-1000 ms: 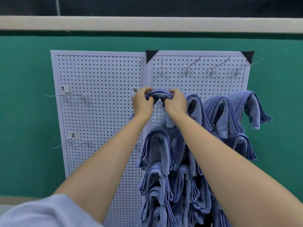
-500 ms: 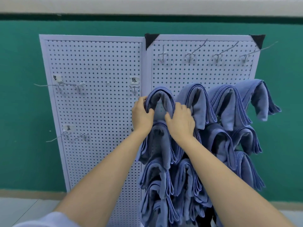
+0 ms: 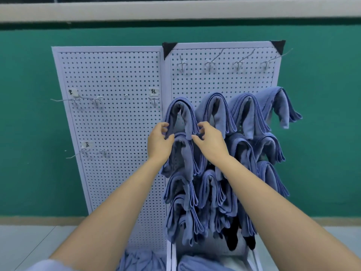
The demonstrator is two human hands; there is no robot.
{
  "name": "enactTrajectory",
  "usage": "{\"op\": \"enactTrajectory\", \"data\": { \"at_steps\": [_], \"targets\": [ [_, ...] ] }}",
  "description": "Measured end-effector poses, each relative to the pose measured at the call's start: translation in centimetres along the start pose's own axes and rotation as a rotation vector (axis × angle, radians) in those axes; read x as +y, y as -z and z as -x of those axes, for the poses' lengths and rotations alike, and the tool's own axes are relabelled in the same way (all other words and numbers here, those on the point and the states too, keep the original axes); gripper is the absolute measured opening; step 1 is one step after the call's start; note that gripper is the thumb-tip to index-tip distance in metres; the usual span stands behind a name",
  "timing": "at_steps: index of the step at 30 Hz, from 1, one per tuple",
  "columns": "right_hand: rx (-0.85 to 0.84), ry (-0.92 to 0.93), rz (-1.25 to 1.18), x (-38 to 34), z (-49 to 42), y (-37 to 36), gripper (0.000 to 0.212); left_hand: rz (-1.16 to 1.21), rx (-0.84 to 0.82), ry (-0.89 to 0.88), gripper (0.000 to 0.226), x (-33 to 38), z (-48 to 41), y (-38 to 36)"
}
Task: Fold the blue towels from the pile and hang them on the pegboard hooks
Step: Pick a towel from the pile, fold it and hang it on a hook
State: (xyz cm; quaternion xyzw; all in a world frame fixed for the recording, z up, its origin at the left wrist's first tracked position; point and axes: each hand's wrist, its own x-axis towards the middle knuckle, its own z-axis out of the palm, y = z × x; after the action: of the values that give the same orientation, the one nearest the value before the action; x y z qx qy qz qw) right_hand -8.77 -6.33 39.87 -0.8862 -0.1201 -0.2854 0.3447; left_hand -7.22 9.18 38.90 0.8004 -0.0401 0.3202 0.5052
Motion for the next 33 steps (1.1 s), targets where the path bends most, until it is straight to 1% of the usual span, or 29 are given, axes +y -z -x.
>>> {"op": "enactTrajectory", "data": {
  "at_steps": [6, 9, 13, 17, 23, 26, 30, 33],
  "targets": [
    [-0.069, 0.025, 0.066, 1.1, 8.8, 2.4, 0.038, -0.021, -0.072, 0.028, 0.024, -0.1, 9.3, 1.4],
    [-0.13, -0.015, 0.061, 3.1, 14.0, 2.4, 0.032, -0.038, -0.154, 0.066, 0.02, -1.5, 14.6, 0.5],
    [-0.276, -0.115, 0.089, 6.9, 20.4, 0.9, 0.031, -0.064, -0.289, 0.184, 0.018, -5.8, 21.1, -1.7],
    [-0.366, -0.22, 0.123, 11.6, 25.4, -2.3, 0.024, -0.102, -0.428, 0.311, 0.015, -11.3, 26.3, -4.3],
    [-0.555, -0.41, 0.15, 18.7, 29.7, -8.1, 0.027, -0.186, -0.571, 0.465, 0.017, -19.8, 31.3, -8.2],
    [-0.645, -0.494, 0.149, 21.7, 31.1, -11.4, 0.03, -0.196, -0.57, 0.525, 0.021, -23.8, 32.5, -10.5],
    [-0.744, -0.582, 0.15, 25.6, 32.2, -16.3, 0.027, -0.245, -0.686, 0.573, 0.023, -29.0, 33.1, -13.6],
    [-0.806, -0.622, 0.167, 28.5, 32.5, -20.0, 0.027, -0.264, -0.697, 0.604, 0.022, -32.5, 32.5, -15.9]
  ]
}}
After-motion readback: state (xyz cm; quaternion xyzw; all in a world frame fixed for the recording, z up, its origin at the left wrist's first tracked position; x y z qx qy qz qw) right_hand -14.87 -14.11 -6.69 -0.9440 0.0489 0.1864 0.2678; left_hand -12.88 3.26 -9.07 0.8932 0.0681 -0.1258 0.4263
